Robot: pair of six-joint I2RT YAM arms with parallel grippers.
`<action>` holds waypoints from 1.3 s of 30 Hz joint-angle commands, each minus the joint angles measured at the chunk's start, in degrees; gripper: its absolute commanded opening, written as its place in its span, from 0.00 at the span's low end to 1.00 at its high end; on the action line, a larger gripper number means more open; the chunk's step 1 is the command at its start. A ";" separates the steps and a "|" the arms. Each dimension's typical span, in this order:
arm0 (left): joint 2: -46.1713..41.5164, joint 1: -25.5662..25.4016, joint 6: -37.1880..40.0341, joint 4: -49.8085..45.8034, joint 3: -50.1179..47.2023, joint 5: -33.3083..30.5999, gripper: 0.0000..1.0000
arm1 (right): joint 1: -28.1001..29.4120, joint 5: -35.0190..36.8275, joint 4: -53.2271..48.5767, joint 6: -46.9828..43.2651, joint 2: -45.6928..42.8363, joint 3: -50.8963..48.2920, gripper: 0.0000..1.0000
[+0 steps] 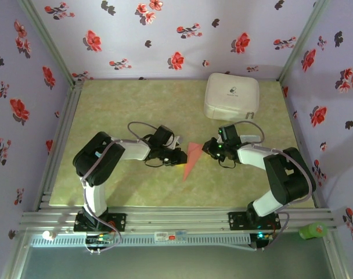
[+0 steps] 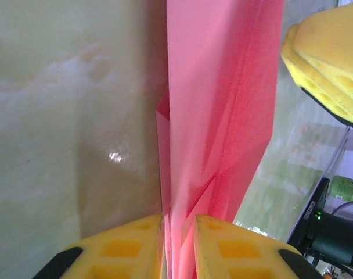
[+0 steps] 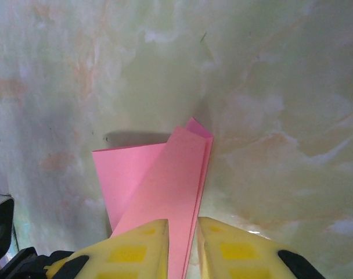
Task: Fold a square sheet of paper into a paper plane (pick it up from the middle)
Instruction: Move a paper plane to the center of the table.
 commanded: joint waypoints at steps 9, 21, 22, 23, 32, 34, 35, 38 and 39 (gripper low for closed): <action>2.98 -0.55 -1.64 4.13 0.72 3.19 0.18 | 0.39 -0.65 1.83 1.16 1.17 -0.13 0.20; -5.13 -0.63 -3.62 7.29 -3.10 -3.97 0.00 | 0.34 0.11 -1.89 0.97 -4.23 1.96 0.22; -6.50 -0.63 -3.75 6.57 -3.76 -6.24 0.00 | 0.29 -0.25 -1.92 0.99 -4.71 2.41 0.24; -8.31 -0.65 -3.85 4.94 -4.42 -9.64 0.00 | 0.29 -0.94 -2.02 0.98 -5.02 2.79 0.26; -16.62 -1.26 -1.67 -9.99 -4.97 -30.00 0.00 | 3.40 -9.49 -0.37 1.24 0.15 8.63 0.38; -16.74 -1.33 -0.94 -12.37 -4.05 -31.24 0.00 | 5.01 -10.09 0.04 1.24 1.64 10.16 0.39; -16.67 -1.34 -0.83 -13.25 -3.72 -31.56 0.00 | 5.88 -10.26 0.32 1.24 2.39 10.71 0.40; -16.66 -1.49 -1.01 -13.37 -3.55 -31.62 0.00 | 8.03 -11.67 0.76 1.29 5.09 12.75 0.41; -16.66 -1.51 -1.00 -13.33 -3.52 -31.68 0.00 | 8.72 -12.26 0.82 1.31 6.17 13.44 0.41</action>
